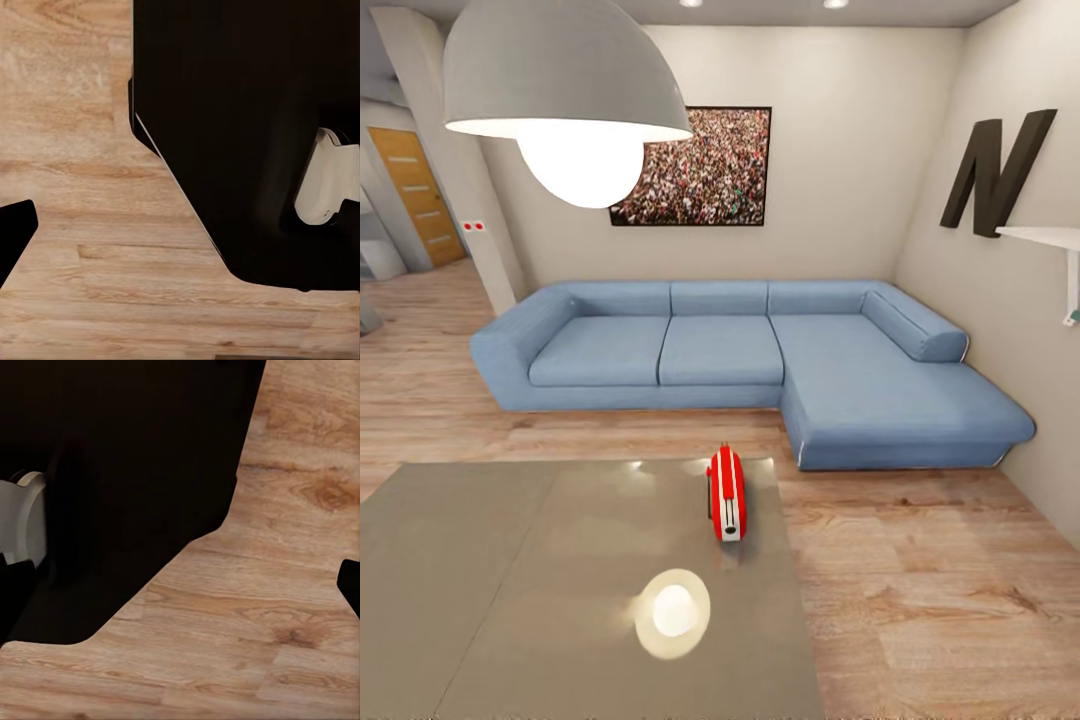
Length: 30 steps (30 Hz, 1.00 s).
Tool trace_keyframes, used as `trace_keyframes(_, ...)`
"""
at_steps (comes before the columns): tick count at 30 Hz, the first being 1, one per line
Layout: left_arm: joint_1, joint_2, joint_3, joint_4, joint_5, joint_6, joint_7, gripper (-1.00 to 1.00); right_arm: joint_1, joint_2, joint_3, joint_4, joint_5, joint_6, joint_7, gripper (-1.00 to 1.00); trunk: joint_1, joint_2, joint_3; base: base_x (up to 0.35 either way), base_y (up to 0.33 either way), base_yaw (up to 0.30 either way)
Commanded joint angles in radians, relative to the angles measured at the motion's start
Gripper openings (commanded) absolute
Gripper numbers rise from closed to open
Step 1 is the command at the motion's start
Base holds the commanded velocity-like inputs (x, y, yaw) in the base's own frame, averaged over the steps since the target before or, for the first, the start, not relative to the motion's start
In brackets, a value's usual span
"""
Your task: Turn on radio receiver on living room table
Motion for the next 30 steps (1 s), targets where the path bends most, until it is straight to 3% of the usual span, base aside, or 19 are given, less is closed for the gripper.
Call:
trace_keyframes(1, 0.000, 0.000, 0.000, 0.000, 0.000, 0.000, 0.000, 1.00, 0.000, 0.000, 0.000, 0.000, 0.000, 0.000, 0.000, 1.00, 0.000, 0.000, -0.002, 0.000, 0.000, 0.000)
trace_keyframes(30, 0.000, 0.002, -0.002, 0.000, 0.000, -0.002, -0.003, 1.00, 0.000, 0.000, 0.000, 0.000, 0.000, 0.000, 0.000, 1.00, 0.000, 0.000, -0.049, 0.000, 0.000, 0.000)
